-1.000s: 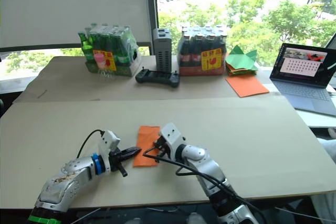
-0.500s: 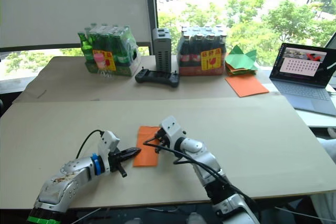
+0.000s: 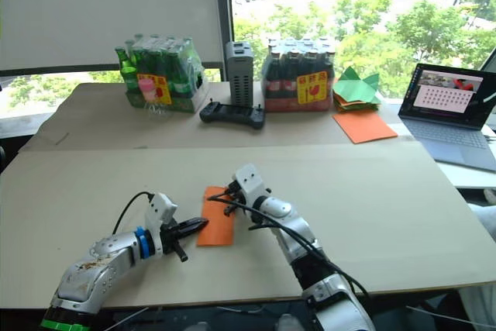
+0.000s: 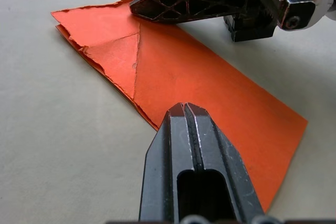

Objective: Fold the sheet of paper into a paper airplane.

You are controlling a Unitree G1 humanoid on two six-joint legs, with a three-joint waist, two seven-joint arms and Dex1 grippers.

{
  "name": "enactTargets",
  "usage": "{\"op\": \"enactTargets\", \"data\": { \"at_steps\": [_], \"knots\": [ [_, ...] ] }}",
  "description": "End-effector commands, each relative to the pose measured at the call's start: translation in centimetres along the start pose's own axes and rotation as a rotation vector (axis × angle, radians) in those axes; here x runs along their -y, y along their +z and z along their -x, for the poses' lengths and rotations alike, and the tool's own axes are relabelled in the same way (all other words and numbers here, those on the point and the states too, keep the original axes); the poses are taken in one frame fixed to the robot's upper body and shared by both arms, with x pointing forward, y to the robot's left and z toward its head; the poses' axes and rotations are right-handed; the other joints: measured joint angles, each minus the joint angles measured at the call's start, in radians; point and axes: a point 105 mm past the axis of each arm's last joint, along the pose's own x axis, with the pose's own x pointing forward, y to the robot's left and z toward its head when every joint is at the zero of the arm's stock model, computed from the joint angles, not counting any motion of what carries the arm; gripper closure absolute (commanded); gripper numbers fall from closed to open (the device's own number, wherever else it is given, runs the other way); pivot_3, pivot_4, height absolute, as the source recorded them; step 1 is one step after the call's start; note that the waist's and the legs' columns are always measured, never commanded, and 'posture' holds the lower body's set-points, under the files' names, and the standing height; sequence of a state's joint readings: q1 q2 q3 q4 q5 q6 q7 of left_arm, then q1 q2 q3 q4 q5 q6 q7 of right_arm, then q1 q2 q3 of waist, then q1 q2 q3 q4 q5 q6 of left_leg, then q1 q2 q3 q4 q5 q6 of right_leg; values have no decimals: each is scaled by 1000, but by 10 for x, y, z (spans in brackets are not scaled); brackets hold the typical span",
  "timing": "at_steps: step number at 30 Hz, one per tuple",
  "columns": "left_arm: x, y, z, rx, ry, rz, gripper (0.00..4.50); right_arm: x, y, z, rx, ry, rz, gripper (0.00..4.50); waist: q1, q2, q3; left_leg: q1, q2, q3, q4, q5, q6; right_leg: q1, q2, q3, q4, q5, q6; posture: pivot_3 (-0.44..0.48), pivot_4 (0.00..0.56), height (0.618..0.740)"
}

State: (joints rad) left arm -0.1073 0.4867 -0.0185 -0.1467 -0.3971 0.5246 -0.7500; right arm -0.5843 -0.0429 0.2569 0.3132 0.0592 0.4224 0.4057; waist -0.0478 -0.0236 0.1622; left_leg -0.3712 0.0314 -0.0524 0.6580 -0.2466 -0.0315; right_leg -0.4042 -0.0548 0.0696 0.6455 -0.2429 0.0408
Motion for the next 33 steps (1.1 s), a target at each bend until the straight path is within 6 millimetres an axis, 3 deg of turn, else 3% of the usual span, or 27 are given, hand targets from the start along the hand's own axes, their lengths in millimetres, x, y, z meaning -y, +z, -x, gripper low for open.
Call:
{"op": "enactTargets", "data": {
  "at_steps": [1, 7, 17, 33],
  "knots": [
    [1, -3, 0, -12, 7, 2, 4500, 12, -5, 1, -16, -55, -22, 4471, 0, 0, 0, 0, 0, 0, 0, 0, 0, 0, 0, 0, 0, 0, 0, 0, 150, 740],
    [2, -3, 1, -11, 7, 6, 4500, 9, -10, 3, -35, -37, -17, 4471, 0, 0, 0, 0, 0, 0, 0, 0, 0, 0, 0, 0, 0, 0, 0, 0, 150, 740],
    [1, -3, 2, -16, 9, 3, 4500, -38, -27, 22, -92, 229, 50, 4471, -1, 0, 0, 0, 0, 0, -4, 0, 0, 0, 0, 0, -3, 0, 0, 0, 150, 740],
    [0, -2, 2, -16, 10, -1, 4500, -40, -40, 39, -151, 259, 51, 4471, 0, 0, 0, 1, 0, 0, -7, 0, 0, 0, 0, 0, -5, -1, 0, 0, 150, 740]
  ]
}}
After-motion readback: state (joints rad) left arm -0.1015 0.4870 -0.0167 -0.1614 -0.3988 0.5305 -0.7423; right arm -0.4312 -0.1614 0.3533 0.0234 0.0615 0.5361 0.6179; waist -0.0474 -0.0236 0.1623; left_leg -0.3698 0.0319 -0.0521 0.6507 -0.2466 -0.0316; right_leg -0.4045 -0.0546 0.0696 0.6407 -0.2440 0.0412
